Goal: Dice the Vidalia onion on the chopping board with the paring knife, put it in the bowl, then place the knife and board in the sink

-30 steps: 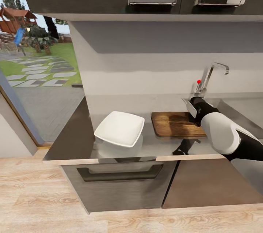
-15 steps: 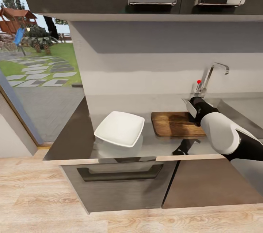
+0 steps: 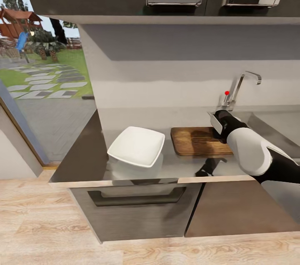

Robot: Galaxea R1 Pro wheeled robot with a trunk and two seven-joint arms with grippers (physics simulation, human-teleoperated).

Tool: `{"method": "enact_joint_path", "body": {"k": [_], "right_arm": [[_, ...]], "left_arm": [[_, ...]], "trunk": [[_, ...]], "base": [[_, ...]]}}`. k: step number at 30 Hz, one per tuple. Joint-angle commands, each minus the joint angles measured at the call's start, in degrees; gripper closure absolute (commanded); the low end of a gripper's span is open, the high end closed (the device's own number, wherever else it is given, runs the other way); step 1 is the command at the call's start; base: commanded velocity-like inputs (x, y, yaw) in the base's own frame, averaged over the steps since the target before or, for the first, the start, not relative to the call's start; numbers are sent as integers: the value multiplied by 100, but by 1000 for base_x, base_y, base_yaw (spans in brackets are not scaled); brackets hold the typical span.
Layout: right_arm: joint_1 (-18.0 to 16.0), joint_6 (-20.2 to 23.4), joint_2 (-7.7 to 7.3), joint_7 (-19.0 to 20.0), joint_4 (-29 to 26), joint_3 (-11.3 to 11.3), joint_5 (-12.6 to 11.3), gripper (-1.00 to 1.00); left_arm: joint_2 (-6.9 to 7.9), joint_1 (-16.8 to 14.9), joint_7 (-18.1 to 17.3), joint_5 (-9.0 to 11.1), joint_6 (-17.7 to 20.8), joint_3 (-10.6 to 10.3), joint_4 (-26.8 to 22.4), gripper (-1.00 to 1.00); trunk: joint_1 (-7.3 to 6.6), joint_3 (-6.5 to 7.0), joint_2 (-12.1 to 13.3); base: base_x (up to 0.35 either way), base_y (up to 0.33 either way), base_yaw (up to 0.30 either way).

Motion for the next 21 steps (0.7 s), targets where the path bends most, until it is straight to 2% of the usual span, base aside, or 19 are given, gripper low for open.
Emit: {"method": "enact_joint_path", "body": {"k": [1,20,21], "right_arm": [[-1,-43,6,-1,81,-185,-119,100],[-1,-43,4,-1,81,-185,-119,100],[-1,-43,3,-1,81,-185,-119,-100]], "left_arm": [[1,-5,-3,0,-31,17,13,-100],[1,-5,0,-1,-31,17,13,-100],[1,-5,-1,-1,-31,17,13,-100]], "trunk": [[1,-5,-2],[1,-5,-2],[1,-5,-2]], "base": [[0,0,0],[0,0,0],[0,0,0]]}}
